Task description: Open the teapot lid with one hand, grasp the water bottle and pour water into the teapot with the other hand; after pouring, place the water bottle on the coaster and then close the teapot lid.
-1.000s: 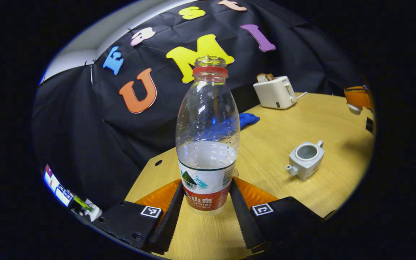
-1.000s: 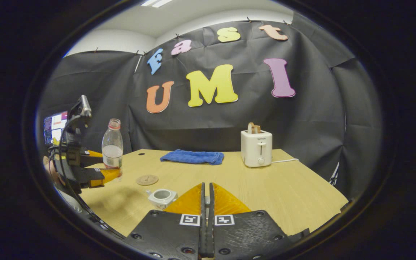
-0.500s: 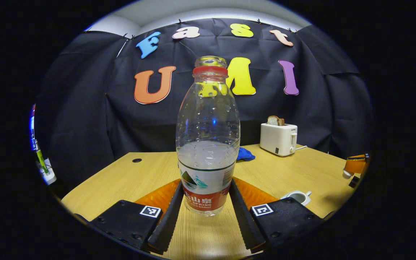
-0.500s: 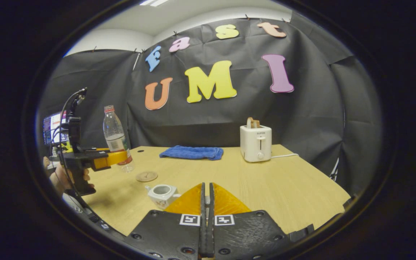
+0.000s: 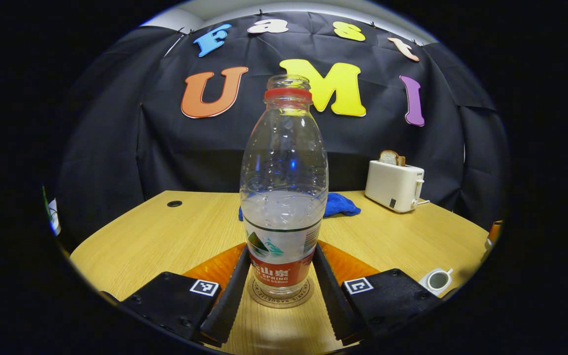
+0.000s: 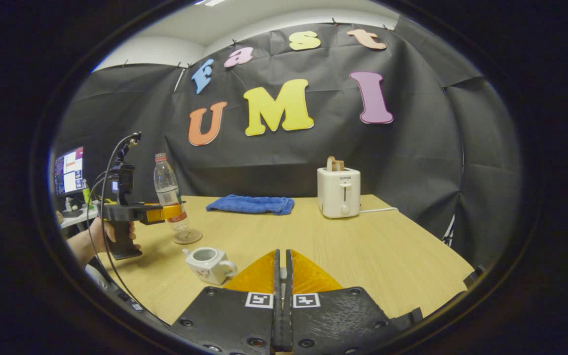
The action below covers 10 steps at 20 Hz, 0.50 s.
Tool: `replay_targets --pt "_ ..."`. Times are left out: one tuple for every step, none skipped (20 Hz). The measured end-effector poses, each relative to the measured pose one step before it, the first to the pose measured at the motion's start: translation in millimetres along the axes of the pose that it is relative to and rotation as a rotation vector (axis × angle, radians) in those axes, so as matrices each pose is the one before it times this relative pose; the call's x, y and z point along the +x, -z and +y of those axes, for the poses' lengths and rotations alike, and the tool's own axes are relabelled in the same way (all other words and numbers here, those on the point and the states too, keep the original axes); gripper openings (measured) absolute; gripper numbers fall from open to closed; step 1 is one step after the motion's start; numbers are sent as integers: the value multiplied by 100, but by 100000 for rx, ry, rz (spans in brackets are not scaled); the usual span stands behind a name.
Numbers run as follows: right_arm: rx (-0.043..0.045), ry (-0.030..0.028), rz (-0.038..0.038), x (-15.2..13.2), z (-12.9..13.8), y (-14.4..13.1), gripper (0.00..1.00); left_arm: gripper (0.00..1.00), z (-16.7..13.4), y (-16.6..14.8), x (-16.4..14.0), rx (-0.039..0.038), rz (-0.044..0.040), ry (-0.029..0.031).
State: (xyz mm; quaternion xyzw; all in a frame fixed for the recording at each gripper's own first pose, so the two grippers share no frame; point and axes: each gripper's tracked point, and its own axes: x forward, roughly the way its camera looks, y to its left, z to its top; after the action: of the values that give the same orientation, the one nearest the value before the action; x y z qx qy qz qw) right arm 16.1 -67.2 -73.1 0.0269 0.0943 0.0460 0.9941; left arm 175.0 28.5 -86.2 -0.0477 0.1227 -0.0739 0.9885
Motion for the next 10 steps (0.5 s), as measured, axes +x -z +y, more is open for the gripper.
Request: replay_targets --pt "-301 -30 192 69 0 31 0 77 102 170 488 -20 659 -10" --pt "-243 103 191 85 37 44 0 77 75 402 271 163 1050 -168" --pt "-68 56 149 58 -71 66 0 77 -7 536 210 149 1533 -197" --pt "57 29 193 45 -34 70 0 77 80 372 157 77 1349 -103" --pt "40 124 174 50 -12 -15 0 78 64 131 125 -65 585 -257" --pt "-47 42 109 72 31 76 0 78 35 138 116 -144 435 102" --pt "-117 69 100 37 -16 35 0 78 -2 232 21 -126 602 -105" --pt "-166 74 181 24 41 33 0 79 22 293 75 22 910 242" --pt "-94 -163 67 -7 59 -11 0 80 -81 222 231 4 1361 260" --pt "-125 -108 -17 -12 50 -16 0 80 -108 190 2 7 631 451"
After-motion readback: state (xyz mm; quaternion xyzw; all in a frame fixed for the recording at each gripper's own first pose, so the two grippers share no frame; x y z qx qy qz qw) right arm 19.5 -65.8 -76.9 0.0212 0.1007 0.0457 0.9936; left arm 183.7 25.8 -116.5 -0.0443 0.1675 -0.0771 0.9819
